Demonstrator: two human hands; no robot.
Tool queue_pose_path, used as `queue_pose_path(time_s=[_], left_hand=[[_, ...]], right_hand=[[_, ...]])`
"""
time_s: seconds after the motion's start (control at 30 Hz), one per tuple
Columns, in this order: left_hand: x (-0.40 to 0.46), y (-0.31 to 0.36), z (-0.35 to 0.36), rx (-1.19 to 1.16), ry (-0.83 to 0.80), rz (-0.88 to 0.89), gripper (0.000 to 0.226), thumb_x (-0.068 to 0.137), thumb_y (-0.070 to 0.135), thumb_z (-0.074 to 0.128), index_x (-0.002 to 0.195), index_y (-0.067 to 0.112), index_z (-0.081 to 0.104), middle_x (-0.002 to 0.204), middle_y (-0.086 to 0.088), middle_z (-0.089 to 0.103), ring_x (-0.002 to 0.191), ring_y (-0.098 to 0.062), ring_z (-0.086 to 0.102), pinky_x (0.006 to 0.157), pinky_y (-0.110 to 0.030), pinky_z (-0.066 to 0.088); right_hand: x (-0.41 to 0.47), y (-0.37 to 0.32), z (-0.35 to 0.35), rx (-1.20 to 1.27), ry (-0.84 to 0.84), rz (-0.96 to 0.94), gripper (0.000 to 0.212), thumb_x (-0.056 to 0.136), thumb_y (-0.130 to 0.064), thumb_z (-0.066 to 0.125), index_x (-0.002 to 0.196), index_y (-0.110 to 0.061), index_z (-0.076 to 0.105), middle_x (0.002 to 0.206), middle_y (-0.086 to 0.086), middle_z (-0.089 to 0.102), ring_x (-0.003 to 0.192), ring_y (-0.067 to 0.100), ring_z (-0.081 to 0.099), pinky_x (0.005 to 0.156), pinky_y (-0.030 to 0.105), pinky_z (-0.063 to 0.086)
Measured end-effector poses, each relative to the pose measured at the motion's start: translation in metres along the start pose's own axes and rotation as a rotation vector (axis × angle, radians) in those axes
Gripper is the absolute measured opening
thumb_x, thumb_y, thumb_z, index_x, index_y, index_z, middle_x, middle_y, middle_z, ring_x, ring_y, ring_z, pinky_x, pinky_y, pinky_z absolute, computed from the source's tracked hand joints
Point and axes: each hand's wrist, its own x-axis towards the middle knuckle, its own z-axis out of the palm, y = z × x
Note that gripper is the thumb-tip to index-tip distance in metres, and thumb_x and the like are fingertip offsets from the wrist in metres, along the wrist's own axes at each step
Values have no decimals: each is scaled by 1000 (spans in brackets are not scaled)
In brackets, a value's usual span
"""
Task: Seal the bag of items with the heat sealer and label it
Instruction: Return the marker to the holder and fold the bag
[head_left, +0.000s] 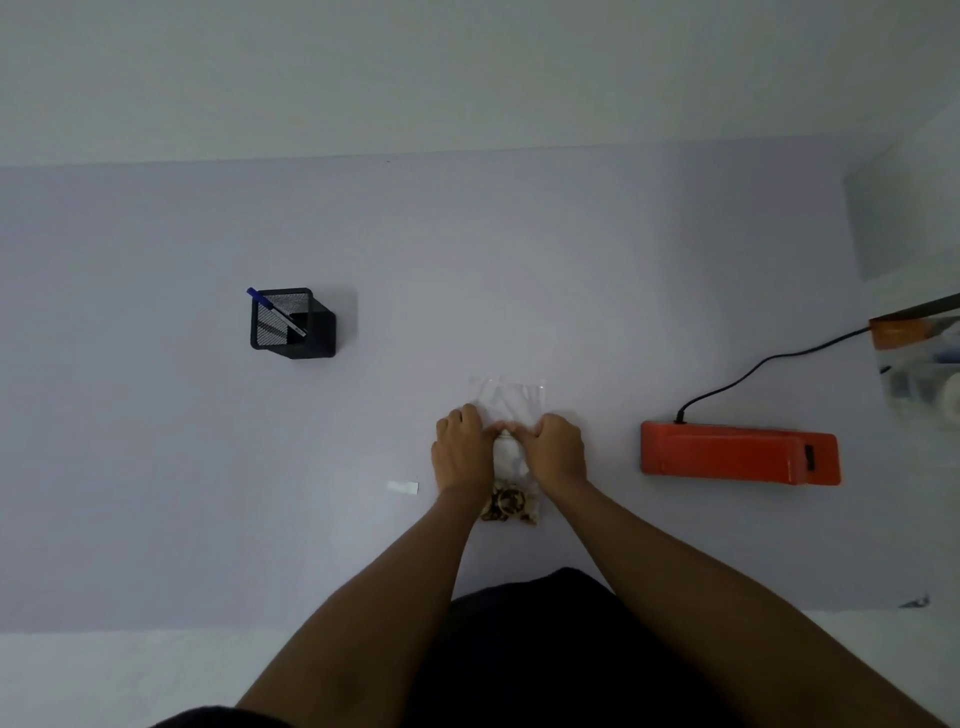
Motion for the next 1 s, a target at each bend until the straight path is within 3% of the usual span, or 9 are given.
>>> queue_pose_path(time_s=[0.33,0.5,0.63,0.87,1.0], left_hand=[[-3,-5,-9,-76,-16,62,23,101,36,48,90,15,50,95,-3,64,94,-24,56,69,-36,50],[-7,-2,-8,-23,2,26,52,92,65,45,97,14,54,93,-4,63,91,-23,56,72,-37,53],[-5,-3,-5,16,1,34,57,90,70,44,96,14,53,91,-4,62,90,-23,56,71,-37,54],[1,-7,-12,-85,-52,46,25,99,36,52,86,14,50,85,-4,63,80,-23,57,61,-33,45],[-12,-16,-28,-267,-76,-22,21,97,31,55,87,14,51,82,-2,59,75,-22,57,60,-28,41]], right_hand=[[2,2,0,65,6,53,42,89,-50,66,73,-13,54,72,5,63,68,24,63,57,32,47],[-7,-3,5,63,61,84,49,87,-62,59,87,-13,60,82,4,67,75,25,66,64,36,55],[-9,-4,5,-11,80,45,47,88,-58,63,92,-11,59,86,6,66,78,27,65,61,34,50],[-17,-4,8,162,113,58,23,96,-32,62,95,-12,51,85,4,63,76,24,60,63,32,43],[-26,10,-4,366,134,5,24,96,-32,62,91,-9,54,76,2,61,69,21,60,64,34,49]])
